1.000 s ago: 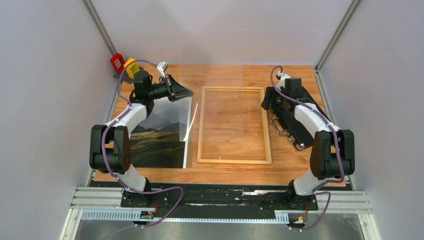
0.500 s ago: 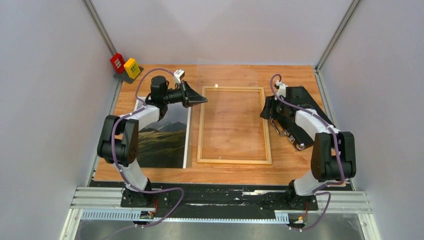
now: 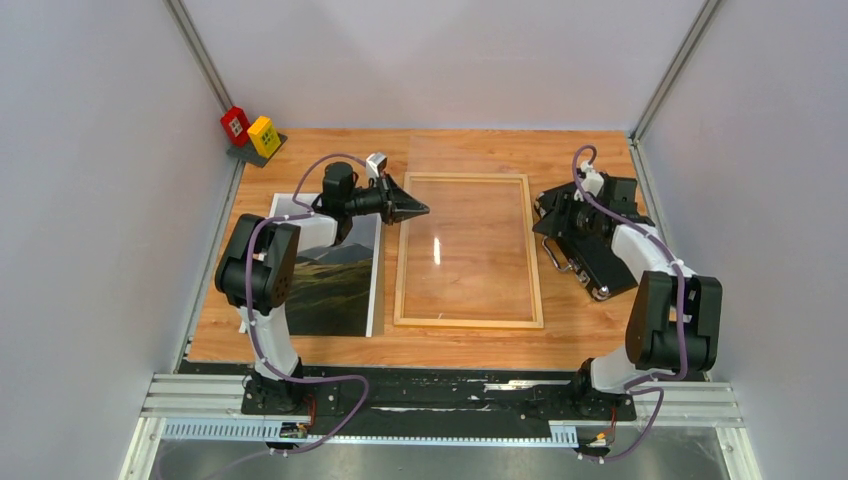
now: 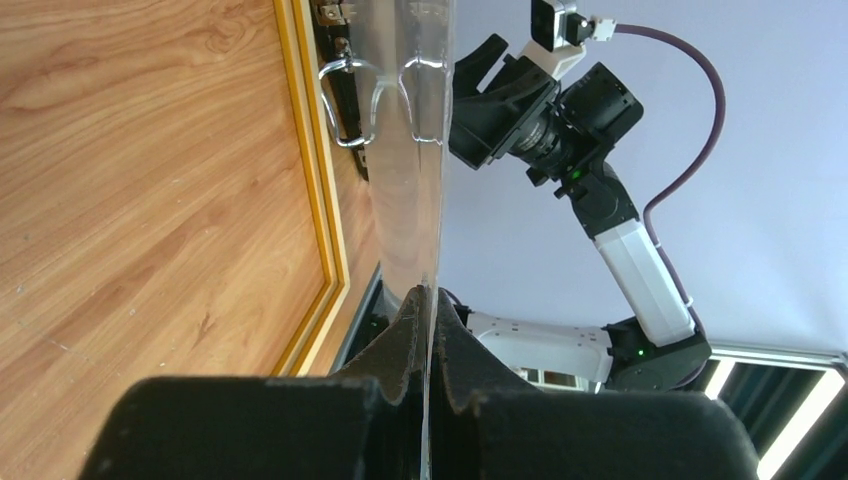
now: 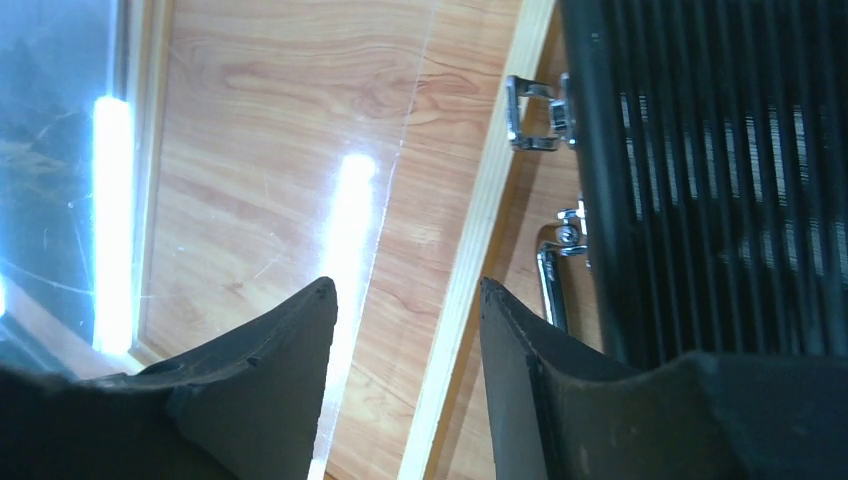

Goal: Put the photo into the frame

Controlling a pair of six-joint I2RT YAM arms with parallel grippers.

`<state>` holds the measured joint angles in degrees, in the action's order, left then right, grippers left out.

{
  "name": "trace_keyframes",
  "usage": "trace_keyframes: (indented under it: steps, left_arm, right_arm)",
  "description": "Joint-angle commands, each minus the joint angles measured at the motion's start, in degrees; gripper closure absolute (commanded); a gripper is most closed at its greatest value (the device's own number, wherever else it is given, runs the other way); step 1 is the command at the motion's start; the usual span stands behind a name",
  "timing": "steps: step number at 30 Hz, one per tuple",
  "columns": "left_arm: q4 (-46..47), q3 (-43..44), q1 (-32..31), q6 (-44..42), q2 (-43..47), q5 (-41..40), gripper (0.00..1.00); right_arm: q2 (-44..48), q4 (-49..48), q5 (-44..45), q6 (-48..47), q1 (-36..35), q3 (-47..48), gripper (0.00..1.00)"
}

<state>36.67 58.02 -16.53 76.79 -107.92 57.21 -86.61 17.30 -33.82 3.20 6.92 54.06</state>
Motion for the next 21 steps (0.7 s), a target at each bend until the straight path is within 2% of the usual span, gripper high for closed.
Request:
trace_keyframes:
  steps: [1,11,21]
  left_arm:
    - [5.86,-0.31,-0.51,2.47,0.15,-0.91,1.00]
    - [6.18,-1.17,-0.78,1.54,0.04,-1.73,1.00]
    - [4.05,-2.55,-0.84,-0.78,0.41,-2.65,1.00]
  right_arm:
    - [0.46,-1.23,-5.46,-0.14,-0.15,-0.83,0.47]
    - [-4.47,-3.22,-5.19,0.33,-0.53,-0.73,0.51]
    - [-9.17,-4.07,0.17,0.06,-2.96,0.61,0.57]
